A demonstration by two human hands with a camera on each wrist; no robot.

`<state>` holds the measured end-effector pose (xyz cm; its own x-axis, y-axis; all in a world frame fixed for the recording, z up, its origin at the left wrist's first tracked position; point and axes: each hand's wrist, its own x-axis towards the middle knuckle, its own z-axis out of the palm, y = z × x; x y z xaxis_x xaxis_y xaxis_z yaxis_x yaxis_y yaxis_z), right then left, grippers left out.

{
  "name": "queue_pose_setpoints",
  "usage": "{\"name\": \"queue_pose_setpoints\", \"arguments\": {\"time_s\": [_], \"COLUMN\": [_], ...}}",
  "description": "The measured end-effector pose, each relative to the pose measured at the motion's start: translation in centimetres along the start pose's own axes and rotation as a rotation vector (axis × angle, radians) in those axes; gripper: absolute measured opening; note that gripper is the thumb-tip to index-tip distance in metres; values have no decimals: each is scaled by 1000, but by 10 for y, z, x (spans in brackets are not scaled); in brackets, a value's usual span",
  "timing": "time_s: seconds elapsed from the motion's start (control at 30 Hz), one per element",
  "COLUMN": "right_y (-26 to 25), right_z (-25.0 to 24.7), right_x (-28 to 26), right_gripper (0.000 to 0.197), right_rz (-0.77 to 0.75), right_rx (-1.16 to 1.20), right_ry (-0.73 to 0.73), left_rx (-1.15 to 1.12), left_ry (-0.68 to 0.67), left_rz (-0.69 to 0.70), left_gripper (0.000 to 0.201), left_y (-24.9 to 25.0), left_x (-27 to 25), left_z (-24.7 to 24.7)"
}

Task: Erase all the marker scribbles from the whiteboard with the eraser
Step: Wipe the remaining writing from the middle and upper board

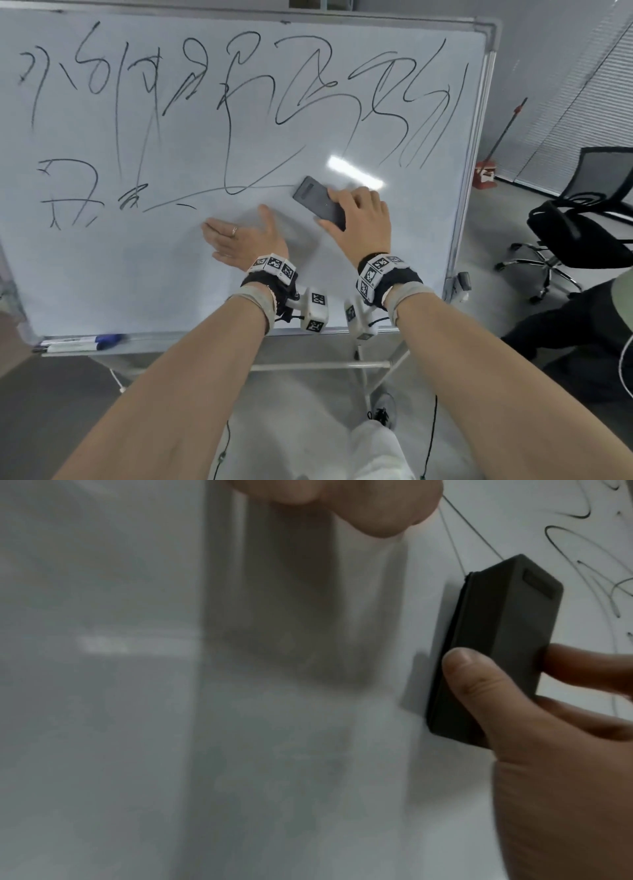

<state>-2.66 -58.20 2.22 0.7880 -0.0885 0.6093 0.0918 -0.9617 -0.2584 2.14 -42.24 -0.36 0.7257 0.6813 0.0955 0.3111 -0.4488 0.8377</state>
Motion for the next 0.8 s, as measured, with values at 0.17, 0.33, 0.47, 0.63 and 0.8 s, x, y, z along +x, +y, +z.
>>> {"name": "queue_pose_setpoints", "arguments": {"time_s": [0.17, 0.33, 0.47, 0.63, 0.8], "right_y": [39, 73, 84, 87, 63], "right_z": [-30, -69, -82, -83, -59], "right_x": [2, 18, 28, 35, 24], "right_gripper": [54, 55, 52, 49, 54], "right_rz": [251, 452, 525, 584, 128], "right_rx": [-31, 0, -6, 85, 81], "right_ry": [72, 166, 218, 214, -9], "left_rx": [-27, -2, 33, -4, -56], "left_ry": [-69, -156, -166, -144, -93], "left_rz": [124, 196, 115, 117, 77], "left_gripper": [109, 119, 125, 127, 134], "left_y": [37, 69, 66, 66, 66], "left_x": [-34, -62, -74, -68, -59], "left_z": [9, 17, 22, 23, 25]}}
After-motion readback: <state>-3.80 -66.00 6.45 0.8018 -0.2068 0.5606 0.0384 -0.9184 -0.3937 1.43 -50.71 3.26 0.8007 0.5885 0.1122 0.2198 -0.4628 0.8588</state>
